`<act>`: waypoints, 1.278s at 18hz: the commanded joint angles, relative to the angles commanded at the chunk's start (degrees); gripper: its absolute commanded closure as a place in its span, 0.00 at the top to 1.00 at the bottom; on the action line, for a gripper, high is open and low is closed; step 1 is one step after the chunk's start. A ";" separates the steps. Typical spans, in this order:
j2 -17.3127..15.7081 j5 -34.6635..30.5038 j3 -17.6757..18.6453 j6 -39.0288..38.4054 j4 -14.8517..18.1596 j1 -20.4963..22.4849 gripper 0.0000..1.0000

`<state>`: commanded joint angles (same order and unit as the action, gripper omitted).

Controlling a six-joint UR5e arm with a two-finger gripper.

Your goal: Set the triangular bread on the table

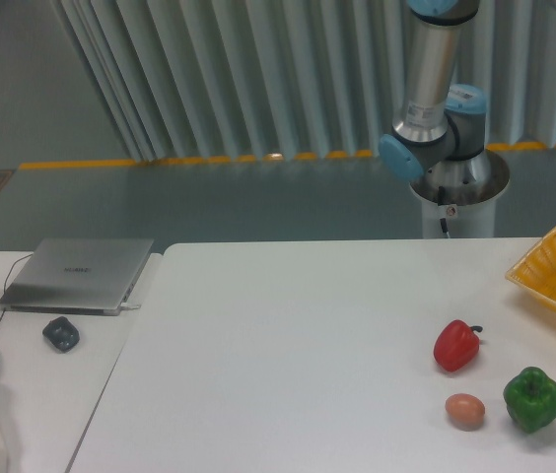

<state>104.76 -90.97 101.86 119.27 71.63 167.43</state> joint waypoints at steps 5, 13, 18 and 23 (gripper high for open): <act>0.18 -0.26 0.53 0.09 0.00 0.09 1.00; 0.35 -0.35 0.27 -0.97 0.70 -0.44 0.43; 0.35 -0.44 -0.70 -1.14 2.02 -0.44 0.11; 0.35 -0.44 -6.31 -1.06 9.74 -0.53 0.09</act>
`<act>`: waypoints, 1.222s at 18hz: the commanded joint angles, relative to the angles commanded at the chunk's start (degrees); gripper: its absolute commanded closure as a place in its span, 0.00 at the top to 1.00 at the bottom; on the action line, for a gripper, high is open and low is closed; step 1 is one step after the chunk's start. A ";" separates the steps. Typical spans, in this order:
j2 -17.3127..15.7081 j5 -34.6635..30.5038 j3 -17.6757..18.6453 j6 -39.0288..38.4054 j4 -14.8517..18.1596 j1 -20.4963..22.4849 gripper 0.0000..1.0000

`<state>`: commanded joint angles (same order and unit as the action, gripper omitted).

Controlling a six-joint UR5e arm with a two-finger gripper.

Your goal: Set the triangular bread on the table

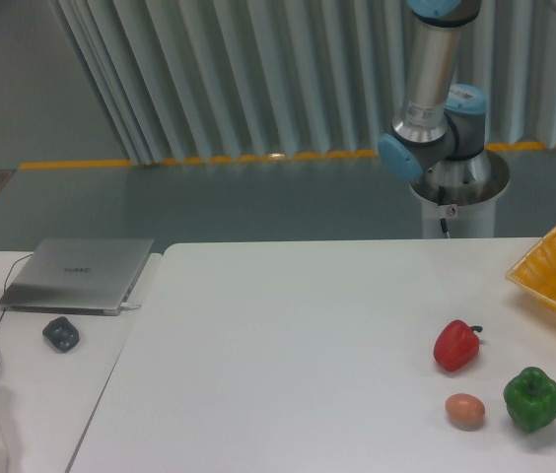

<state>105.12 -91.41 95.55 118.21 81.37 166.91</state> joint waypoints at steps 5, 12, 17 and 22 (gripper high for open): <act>-0.70 -0.26 -5.26 0.09 5.43 -0.79 0.09; -0.97 0.35 -8.27 -8.92 10.48 -5.79 0.10; -0.97 2.53 -9.85 -25.37 9.95 -13.52 0.10; -1.06 17.13 -10.12 -35.85 9.60 -14.68 0.11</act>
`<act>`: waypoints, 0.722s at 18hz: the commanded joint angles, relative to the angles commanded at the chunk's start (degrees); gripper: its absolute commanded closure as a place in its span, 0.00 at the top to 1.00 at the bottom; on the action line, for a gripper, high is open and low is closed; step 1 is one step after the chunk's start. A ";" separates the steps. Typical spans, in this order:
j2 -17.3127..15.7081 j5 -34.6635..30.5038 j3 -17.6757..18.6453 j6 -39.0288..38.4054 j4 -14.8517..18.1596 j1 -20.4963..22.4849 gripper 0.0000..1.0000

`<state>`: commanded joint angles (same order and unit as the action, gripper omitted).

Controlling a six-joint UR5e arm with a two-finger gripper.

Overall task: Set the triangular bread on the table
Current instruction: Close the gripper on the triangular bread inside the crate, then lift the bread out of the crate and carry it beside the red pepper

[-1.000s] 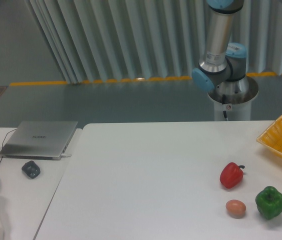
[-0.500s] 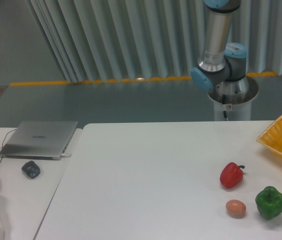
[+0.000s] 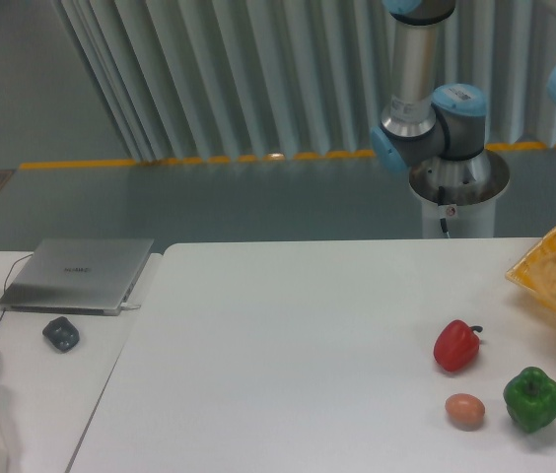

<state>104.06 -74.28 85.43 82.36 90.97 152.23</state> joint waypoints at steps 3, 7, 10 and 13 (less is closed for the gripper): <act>0.09 0.01 0.26 -2.54 -1.92 -2.63 0.11; 0.79 -0.34 0.79 -15.71 -7.19 -7.46 0.14; 1.84 -0.43 0.88 -22.85 -11.76 -11.50 0.15; 2.55 -0.43 1.14 -24.35 -13.80 -14.23 0.15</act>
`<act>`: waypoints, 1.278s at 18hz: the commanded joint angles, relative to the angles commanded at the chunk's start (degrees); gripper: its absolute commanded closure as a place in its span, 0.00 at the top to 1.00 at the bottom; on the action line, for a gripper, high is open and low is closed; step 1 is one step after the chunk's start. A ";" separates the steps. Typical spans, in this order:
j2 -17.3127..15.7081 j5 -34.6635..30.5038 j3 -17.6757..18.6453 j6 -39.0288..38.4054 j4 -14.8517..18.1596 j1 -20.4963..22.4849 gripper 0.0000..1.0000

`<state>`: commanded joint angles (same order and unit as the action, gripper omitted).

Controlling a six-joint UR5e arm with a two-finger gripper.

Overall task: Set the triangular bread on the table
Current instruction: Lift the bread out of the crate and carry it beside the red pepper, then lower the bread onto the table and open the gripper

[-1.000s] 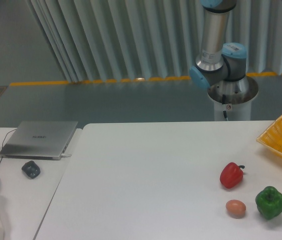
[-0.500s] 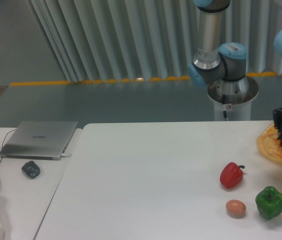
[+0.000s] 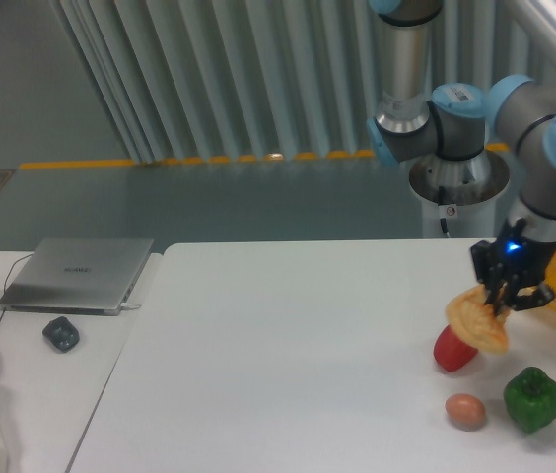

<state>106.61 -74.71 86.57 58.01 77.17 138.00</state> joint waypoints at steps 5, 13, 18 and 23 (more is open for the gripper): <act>1.06 -1.40 2.98 -2.38 0.00 -5.54 0.16; 2.55 -5.19 3.34 -2.55 0.17 -8.80 0.17; 2.99 -5.27 3.52 -2.55 0.08 -10.20 0.23; 3.96 -6.06 3.60 -1.94 -0.35 -11.08 0.70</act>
<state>110.57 -80.77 90.18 56.07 76.82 126.91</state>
